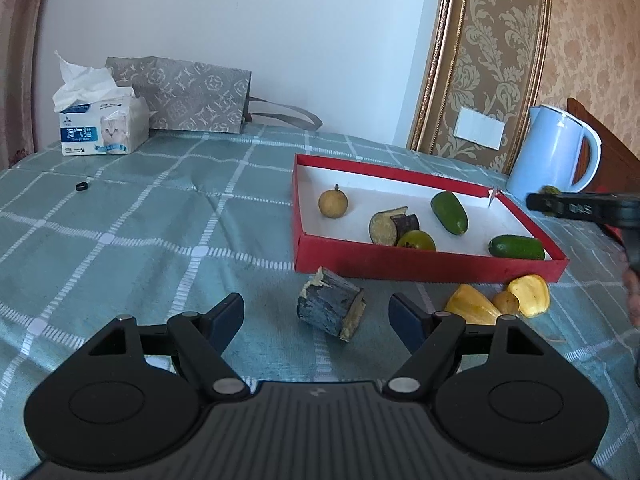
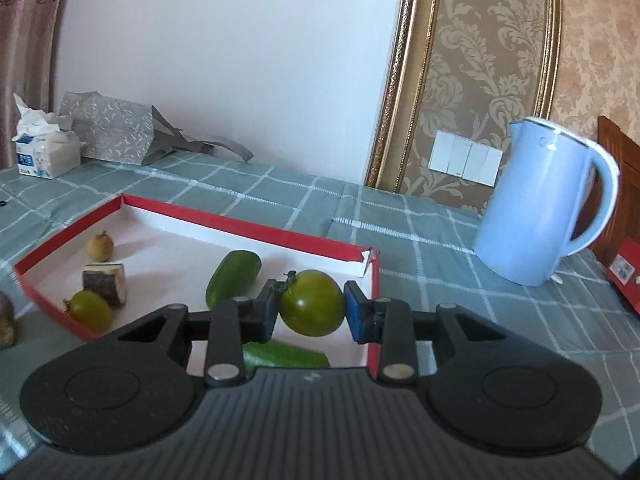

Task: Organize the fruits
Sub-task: 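Carry the green tomato over the tray and release it with the right gripper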

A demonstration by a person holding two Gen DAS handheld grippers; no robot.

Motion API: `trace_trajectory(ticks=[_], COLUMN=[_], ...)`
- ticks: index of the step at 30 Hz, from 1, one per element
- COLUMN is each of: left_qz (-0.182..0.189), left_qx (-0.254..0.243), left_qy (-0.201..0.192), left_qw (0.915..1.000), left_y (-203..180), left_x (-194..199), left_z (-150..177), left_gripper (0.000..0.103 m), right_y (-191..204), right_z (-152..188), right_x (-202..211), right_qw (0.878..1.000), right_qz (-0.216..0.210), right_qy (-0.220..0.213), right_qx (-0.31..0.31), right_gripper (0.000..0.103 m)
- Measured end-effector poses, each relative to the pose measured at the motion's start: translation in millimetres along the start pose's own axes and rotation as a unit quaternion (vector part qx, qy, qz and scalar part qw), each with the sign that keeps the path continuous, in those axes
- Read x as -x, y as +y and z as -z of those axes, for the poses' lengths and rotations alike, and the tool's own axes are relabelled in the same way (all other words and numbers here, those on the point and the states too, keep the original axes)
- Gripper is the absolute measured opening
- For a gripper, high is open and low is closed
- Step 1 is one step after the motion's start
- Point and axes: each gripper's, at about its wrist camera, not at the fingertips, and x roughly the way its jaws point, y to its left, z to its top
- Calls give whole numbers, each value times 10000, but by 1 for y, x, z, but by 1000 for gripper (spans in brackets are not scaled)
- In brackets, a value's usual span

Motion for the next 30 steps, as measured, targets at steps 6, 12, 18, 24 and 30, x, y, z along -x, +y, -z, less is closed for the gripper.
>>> trace_trajectory(ticks=[6, 12, 18, 24, 30], left_qz=[83, 115, 138, 133, 138], left_qx=[-90, -115, -93, -85, -99], left_qy=[19, 56, 117, 123, 115], left_qw=[9999, 9999, 9998, 9998, 9998], left_y=[-3, -4, -3, -3, -3], left_x=[-2, -3, -5, -6, -5], left_z=[0, 0, 0, 0, 0], left_gripper=[80, 80, 80, 80, 82], right_y=[5, 0, -5, -14, -2], right_z=[1, -4, -2, 2, 23], right_x=[-22, -46, -46, -8, 24], right_qw=[9999, 9997, 9996, 9976, 9989], right_qz=[48, -51, 55, 513, 387], right_qy=[95, 228, 99, -336, -251], right_qx=[31, -121, -275, -309, -121], right_gripper=[33, 33, 51, 103, 103])
